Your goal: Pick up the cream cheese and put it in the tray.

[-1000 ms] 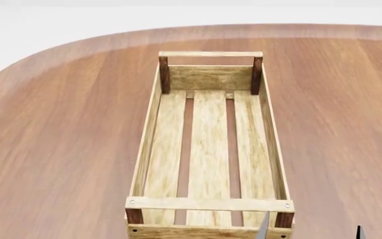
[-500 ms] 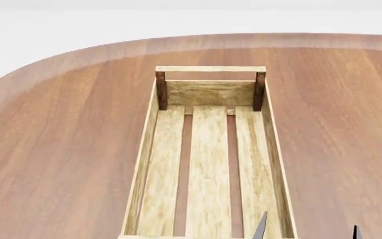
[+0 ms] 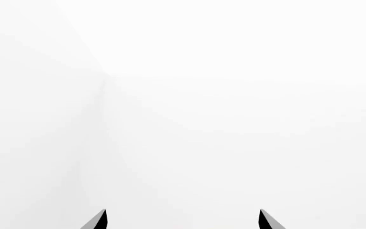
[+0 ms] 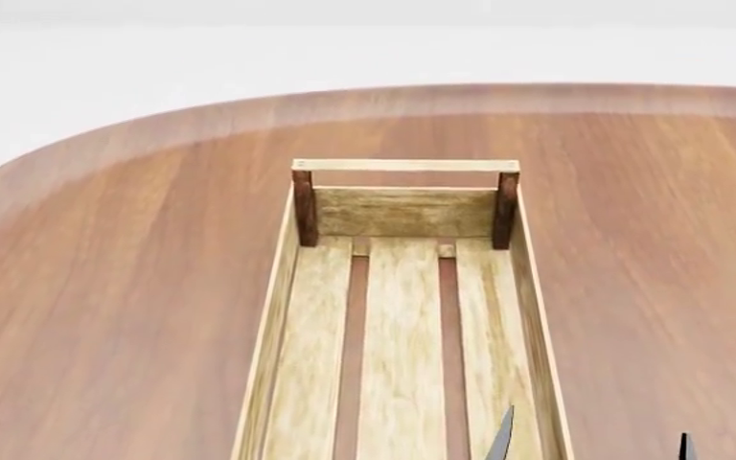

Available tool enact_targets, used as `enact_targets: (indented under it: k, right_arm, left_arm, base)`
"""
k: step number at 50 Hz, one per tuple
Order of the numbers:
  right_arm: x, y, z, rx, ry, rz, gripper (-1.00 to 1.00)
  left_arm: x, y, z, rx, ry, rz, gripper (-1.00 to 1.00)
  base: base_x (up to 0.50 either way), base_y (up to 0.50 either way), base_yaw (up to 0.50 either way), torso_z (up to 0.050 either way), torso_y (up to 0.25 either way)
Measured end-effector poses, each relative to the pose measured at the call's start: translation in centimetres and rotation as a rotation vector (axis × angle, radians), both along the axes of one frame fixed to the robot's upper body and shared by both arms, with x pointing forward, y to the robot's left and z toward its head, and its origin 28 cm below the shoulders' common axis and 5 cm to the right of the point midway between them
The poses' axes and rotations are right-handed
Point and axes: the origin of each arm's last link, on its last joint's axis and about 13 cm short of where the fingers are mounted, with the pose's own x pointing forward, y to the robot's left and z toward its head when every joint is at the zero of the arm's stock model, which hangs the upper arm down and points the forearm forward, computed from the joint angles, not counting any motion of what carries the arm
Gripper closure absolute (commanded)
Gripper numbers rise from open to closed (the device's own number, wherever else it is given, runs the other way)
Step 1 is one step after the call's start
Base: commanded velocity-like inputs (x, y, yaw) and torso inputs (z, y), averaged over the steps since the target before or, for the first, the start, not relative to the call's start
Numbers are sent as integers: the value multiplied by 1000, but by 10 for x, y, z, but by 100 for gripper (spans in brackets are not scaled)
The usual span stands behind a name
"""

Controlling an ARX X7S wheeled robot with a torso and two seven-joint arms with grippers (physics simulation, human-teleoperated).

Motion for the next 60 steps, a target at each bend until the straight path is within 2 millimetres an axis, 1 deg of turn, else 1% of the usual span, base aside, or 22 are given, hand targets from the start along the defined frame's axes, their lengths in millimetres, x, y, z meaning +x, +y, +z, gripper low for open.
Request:
enact_targets:
  k: [24,41,51,60]
  right_arm:
    - [0,0,0,5,0,0,-100]
    - [0,0,1,-13,-26,-41,-100]
    - [3,1,8,-36,-49,-83,-100]
    - [8,-8,25,-57,-70,-180,-100]
  left_arm:
    - [0,0,0,2,1,-1,-100]
    - [0,0,0,-2,-1,-1,-100]
    - [-1,1,2,-8,-3,-1,-100]
    - [-1,3,3,-16,-3,-2,-100]
  base:
    - [227,0,0,0,0]
    - [0,0,0,0,0]
    - [0,0,0,0,0]
    - [0,0,0,0,0]
